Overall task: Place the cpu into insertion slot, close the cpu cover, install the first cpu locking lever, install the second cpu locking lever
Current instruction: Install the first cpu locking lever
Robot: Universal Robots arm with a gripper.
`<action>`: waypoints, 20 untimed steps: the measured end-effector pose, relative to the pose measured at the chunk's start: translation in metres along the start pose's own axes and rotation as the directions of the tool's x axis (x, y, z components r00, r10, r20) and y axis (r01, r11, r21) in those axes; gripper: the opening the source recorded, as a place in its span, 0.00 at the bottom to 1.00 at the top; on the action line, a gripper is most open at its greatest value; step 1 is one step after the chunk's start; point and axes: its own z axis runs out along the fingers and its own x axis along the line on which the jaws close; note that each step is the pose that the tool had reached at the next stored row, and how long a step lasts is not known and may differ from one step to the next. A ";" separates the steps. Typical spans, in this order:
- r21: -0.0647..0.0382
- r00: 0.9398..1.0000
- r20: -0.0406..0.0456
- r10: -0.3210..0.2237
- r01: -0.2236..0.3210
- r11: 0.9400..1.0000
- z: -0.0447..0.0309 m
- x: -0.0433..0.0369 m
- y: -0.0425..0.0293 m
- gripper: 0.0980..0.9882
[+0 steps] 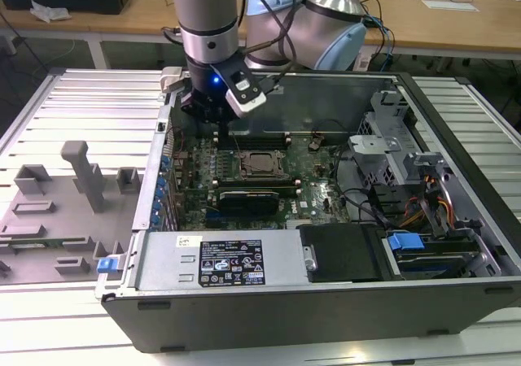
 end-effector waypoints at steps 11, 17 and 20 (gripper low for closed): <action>-0.023 1.000 0.004 0.002 -0.001 1.000 0.0033 -0.0299 -0.0034 0.01; -0.023 1.000 0.004 0.002 -0.002 1.000 0.0043 -0.0414 -0.0047 0.01; -0.011 0.999 0.034 -0.006 0.006 1.000 0.0045 -0.0414 -0.0047 0.01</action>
